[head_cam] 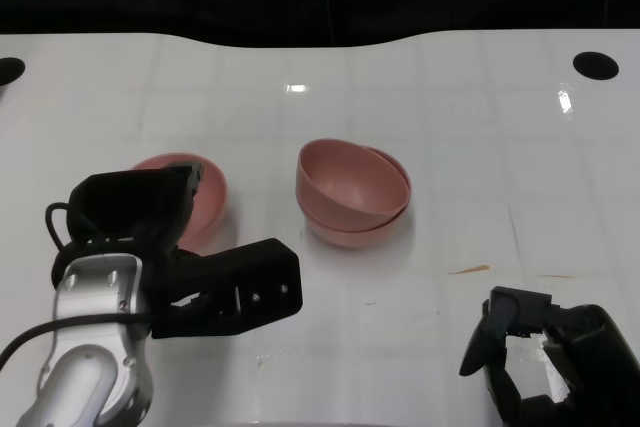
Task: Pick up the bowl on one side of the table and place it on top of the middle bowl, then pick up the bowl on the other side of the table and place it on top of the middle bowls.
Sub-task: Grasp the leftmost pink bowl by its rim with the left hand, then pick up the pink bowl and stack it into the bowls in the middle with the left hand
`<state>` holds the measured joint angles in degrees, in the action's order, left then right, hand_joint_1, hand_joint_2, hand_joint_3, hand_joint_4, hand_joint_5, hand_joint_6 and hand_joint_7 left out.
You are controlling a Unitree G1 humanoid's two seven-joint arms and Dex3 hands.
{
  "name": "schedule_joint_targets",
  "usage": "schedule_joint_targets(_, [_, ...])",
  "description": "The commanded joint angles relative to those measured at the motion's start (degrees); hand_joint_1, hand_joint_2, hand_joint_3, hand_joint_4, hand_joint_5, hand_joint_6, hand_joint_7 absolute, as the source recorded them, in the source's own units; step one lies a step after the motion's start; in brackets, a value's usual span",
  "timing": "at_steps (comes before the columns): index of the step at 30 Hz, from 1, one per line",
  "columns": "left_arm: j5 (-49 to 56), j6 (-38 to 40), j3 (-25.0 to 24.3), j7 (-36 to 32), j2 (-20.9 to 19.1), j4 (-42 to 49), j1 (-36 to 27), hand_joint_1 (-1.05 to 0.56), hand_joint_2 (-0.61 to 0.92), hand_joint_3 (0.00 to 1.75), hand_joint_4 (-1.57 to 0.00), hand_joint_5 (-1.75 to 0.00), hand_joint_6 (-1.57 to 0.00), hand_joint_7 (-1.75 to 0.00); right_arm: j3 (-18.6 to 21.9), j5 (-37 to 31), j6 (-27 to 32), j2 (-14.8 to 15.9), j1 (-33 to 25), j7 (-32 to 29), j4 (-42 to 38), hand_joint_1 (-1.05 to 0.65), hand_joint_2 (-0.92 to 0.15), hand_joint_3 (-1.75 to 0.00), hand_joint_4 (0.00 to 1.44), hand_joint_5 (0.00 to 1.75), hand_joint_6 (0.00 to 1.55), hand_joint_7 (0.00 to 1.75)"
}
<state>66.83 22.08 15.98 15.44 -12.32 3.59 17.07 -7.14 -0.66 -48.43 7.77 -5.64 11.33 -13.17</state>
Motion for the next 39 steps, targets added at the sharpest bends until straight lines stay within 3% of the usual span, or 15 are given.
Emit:
schedule_joint_targets(1, [-1.24, 0.5, 1.37, -1.94, -0.84, 4.3, 1.92, -0.57, 0.92, 0.04, -0.58, -0.19, -0.42, -0.02, 0.42, -0.34, -0.31, -0.04, -0.49, -0.2, 1.07, -0.2, -0.31, -1.49, 0.94, 1.75, 0.87, 1.45])
schedule_joint_targets(11, [-4.35, 0.89, 5.29, -3.34, -1.41, 15.97, 7.68, -0.55, 0.92, 0.08, -0.76, -0.29, -0.49, -0.03, 0.73, -0.63, 0.47, 0.12, -0.73, -0.03, 1.97, -0.17, -0.33, -1.47, 0.93, 1.75, 0.86, 1.45])
schedule_joint_targets(14, [-6.3, -0.46, 5.83, -6.25, -1.56, 19.4, 8.93, -0.48, 0.92, 0.06, -0.69, -1.07, -0.59, -0.01, 0.69, -0.79, 0.51, -0.11, -0.63, -0.17, 1.83, -0.16, -0.33, -1.46, 0.93, 1.75, 0.86, 1.46])
schedule_joint_targets(15, [-6.92, -1.22, 6.0, -7.8, -1.71, 20.51, 9.21, -0.46, 0.92, 0.05, -0.69, -1.22, -0.62, -0.02, 0.66, -0.82, 0.62, -0.17, -0.63, -0.18, 1.85, -0.16, -0.33, -1.46, 0.93, 1.75, 0.86, 1.45])
schedule_joint_targets(19, [-9.8, -7.54, 6.4, -18.03, -2.8, 25.5, 9.81, -0.35, 0.92, 0.07, -0.78, -1.5, -0.92, -0.12, 0.63, -0.97, 0.78, -0.2, -0.6, -0.12, 1.91, -0.16, -0.34, -1.45, 0.92, 1.75, 0.86, 1.45])
schedule_joint_targets(21, [-10.63, -9.62, 6.75, -21.53, -3.37, 27.26, 10.11, -0.38, 0.92, 0.23, -0.79, -1.69, -1.03, -0.14, 0.62, -0.76, 0.81, -0.24, -0.6, -0.04, 1.81, -0.16, -0.34, -1.45, 0.92, 1.75, 0.86, 1.45])
schedule_joint_targets(25, [-11.17, -11.39, 7.47, -26.0, -4.04, 27.93, 10.32, -0.36, 0.92, 0.25, -0.78, -1.74, -1.0, -0.11, 0.72, -0.56, 0.6, -0.17, -0.49, 0.04, 1.38, -0.16, -0.34, -1.45, 0.92, 1.75, 0.86, 1.45])
schedule_joint_targets(27, [-11.19, -11.95, 7.85, -27.52, -4.53, 27.93, 10.48, -0.33, 0.92, 0.22, -0.81, -1.75, -1.1, -0.18, 0.72, -0.48, 0.43, -0.16, -0.37, 0.1, 1.1, -0.16, -0.34, -1.45, 0.92, 1.75, 0.86, 1.44])
schedule_joint_targets(28, [-11.09, -12.14, 8.03, -28.35, -4.8, 27.92, 10.56, -0.33, 0.92, 0.21, -0.82, -1.75, -1.06, -0.45, 0.69, -0.35, 0.49, -0.15, -0.34, 0.19, 1.02, -0.17, -0.34, -1.44, 0.92, 1.75, 0.86, 1.44])
schedule_joint_targets(30, [-10.91, -12.29, 8.35, -29.86, -5.25, 27.92, 10.7, -0.33, 0.92, 0.2, -0.84, -1.75, -0.77, -1.18, 0.68, -0.17, 0.47, -0.22, -0.22, 0.24, 0.72, -0.18, -0.33, -1.44, 0.91, 1.75, 0.86, 1.43])
schedule_joint_targets(31, [-11.04, -12.32, 8.34, -30.33, -5.45, 27.68, 10.7, -0.35, 0.92, 0.22, -0.84, -1.75, -0.72, -1.27, 0.66, 0.0, 0.37, -0.27, -0.15, 0.29, 0.52, -0.18, -0.33, -1.44, 0.92, 1.75, 0.86, 1.43])
schedule_joint_targets(32, [-11.3, -12.38, 8.2, -30.59, -5.68, 27.26, 10.65, -0.35, 0.92, 0.2, -0.84, -1.75, -0.72, -1.19, 0.66, 0.04, 0.28, -0.32, -0.07, 0.29, 0.31, -0.18, -0.33, -1.45, 0.92, 1.75, 0.86, 1.42])
schedule_joint_targets(34, [-12.06, -12.65, 7.59, -30.71, -6.33, 25.83, 10.35, -0.34, 0.92, 0.17, -0.85, -1.75, -0.69, -1.34, 0.71, -0.13, 0.03, -0.35, 0.09, 0.2, 0.02, -0.18, -0.33, -1.45, 0.92, 1.75, 0.87, 1.42])
schedule_joint_targets(36, [-12.54, -13.38, 7.03, -32.05, -7.11, 24.68, 10.05, -0.34, 0.92, 0.13, -0.86, -1.75, -0.75, -1.1, 0.77, -0.28, -0.43, -0.34, 0.32, 0.15, -0.43, -0.18, -0.33, -1.45, 0.92, 1.75, 0.87, 1.42])
schedule_joint_targets(39, [-12.84, -14.25, 6.53, -33.56, -8.07, 23.25, 9.82, -0.35, 0.92, 0.14, -0.86, -1.75, -0.77, -1.13, 0.8, -0.06, -0.75, -0.29, 0.6, 0.28, -0.96, -0.18, -0.33, -1.45, 0.92, 1.75, 0.87, 1.42])
